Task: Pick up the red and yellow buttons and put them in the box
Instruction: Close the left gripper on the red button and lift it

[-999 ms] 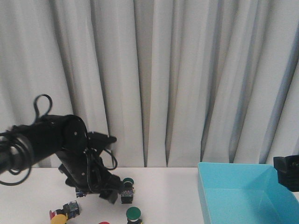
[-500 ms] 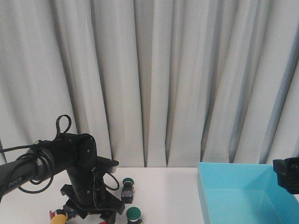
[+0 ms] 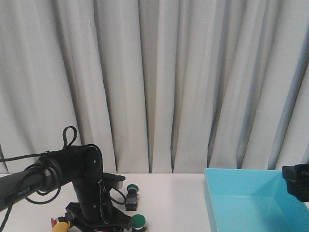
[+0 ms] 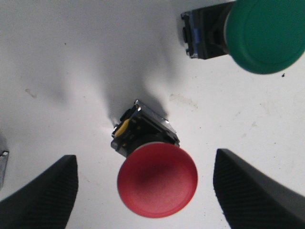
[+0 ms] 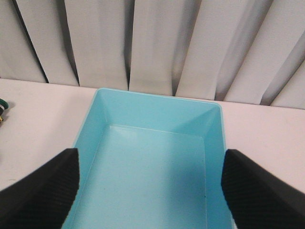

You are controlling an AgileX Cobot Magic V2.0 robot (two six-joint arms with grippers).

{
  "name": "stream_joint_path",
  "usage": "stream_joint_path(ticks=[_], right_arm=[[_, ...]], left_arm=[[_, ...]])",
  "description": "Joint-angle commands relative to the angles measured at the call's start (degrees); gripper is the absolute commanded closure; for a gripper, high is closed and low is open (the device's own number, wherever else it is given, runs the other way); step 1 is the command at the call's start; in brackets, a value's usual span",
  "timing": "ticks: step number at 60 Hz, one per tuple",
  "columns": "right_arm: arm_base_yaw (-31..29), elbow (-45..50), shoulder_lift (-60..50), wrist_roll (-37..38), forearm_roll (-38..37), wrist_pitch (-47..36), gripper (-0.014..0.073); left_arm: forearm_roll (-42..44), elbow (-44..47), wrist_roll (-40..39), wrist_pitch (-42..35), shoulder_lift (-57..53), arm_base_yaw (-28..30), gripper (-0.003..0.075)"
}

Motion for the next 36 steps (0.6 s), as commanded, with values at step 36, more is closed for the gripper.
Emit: stream_joint_path(ticks=[36], right_arm=[[-0.3, -2.0, -0.8, -0.4, 0.1, -3.1, 0.0013]], left_arm=[[-2.5, -1.6, 0.9, -0.7, -3.5, -0.2, 0.0316]])
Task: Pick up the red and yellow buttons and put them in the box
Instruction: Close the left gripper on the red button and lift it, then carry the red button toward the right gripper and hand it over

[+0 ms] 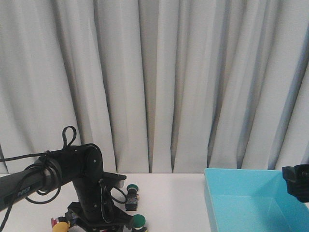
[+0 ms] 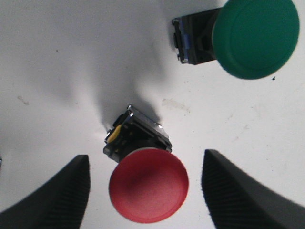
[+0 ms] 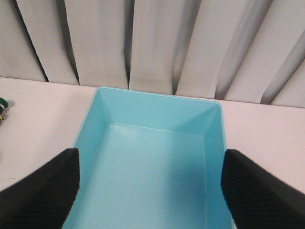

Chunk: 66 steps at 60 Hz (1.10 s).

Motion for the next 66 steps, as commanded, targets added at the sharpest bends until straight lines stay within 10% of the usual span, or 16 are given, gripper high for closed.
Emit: stream_joint_path(ticks=[1, 39, 66], right_arm=[[-0.3, -2.0, -0.8, -0.4, 0.1, -3.3, 0.0013], [0.0, -2.0, -0.8, -1.9, 0.1, -2.9, 0.0013], [19.3, -2.0, -1.5, -26.6, -1.5, -5.6, 0.0013]], left_arm=[[-1.3, -1.6, -0.1, -0.2, -3.5, -0.2, 0.0323], [-1.2, -3.3, 2.6, 3.0, -4.1, -0.1, 0.0678], [-20.3, -12.5, 3.0, 0.7, -18.0, -0.1, 0.0699]])
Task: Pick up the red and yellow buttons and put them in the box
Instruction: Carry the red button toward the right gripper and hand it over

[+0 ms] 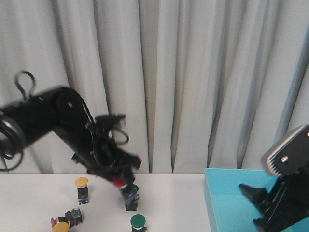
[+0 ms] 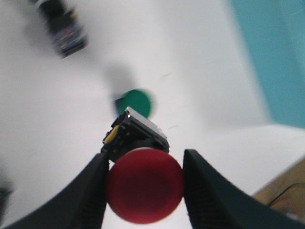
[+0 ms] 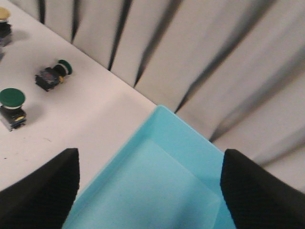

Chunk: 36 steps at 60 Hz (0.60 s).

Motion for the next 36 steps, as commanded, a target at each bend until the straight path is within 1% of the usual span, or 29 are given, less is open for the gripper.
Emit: stream_joint_path(ticks=[1, 11, 18, 36], right_arm=[[3.5, -2.0, -0.2, -4.4, -0.6, -5.1, 0.0013], [9.1, -2.0, 0.6, -6.6, -0.8, -6.4, 0.0013], [11.5, -2.0, 0.7, -8.9, -0.9, -7.0, 0.0013], [12.0, -2.0, 2.5, -8.9, -0.8, -7.0, 0.0013]], left_arm=[[-12.1, -2.0, 0.4, -2.8, -6.4, -0.1, 0.0699], [-30.3, -2.0, 6.0, -1.5, -8.1, -0.3, 0.0699], [-38.6, -2.0, 7.7, -1.2, -8.1, -1.6, 0.0699], [-39.7, -2.0, 7.7, -3.0, -8.1, -8.4, 0.0694]])
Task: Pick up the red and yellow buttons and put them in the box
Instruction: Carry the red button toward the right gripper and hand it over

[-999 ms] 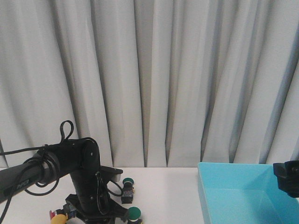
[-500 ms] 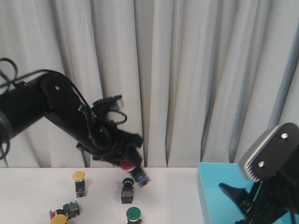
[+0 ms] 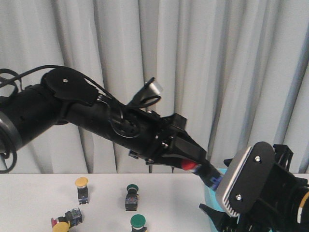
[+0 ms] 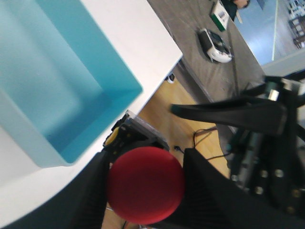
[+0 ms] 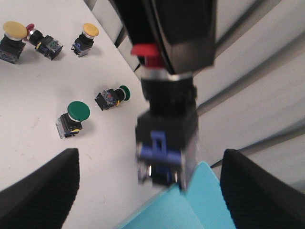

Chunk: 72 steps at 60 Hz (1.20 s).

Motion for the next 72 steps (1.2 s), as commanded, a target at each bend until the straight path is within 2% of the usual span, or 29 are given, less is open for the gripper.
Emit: stream_joint_path(ticks=[1, 15, 26, 31, 50, 63, 72], right_arm=[[0.0, -2.0, -0.1, -0.2, -0.4, -4.1, 0.0013], [0.0, -2.0, 0.2, 0.1, -0.5, -4.0, 0.0025], [0.0, -2.0, 0.2, 0.2, -0.6, -4.0, 0.0123], [0.0, -2.0, 0.2, 0.2, -0.6, -3.7, 0.0202], [0.0, -2.0, 0.2, 0.2, -2.0, -3.0, 0.0610], [0.0, -2.0, 0.2, 0.2, -3.0, -2.7, 0.0603], [0.0, -2.0, 0.2, 0.2, -3.0, -2.6, 0.0603]], left_arm=[[-4.6, -1.6, 0.2, -2.4, -3.6, -2.2, 0.0694], [-4.4, -1.6, 0.1, -2.4, -3.6, -3.7, 0.0685], [-4.4, -1.6, -0.2, -1.5, -3.6, -3.7, 0.0681], [-4.4, -1.6, -0.2, -1.3, -3.6, -3.7, 0.0681], [-0.3, -1.6, 0.3, -1.7, -3.6, -4.0, 0.0678], [4.0, -1.6, 0.1, -6.9, -3.6, -4.1, 0.0657], [4.1, -1.6, 0.1, -7.5, -3.6, -4.5, 0.0593]])
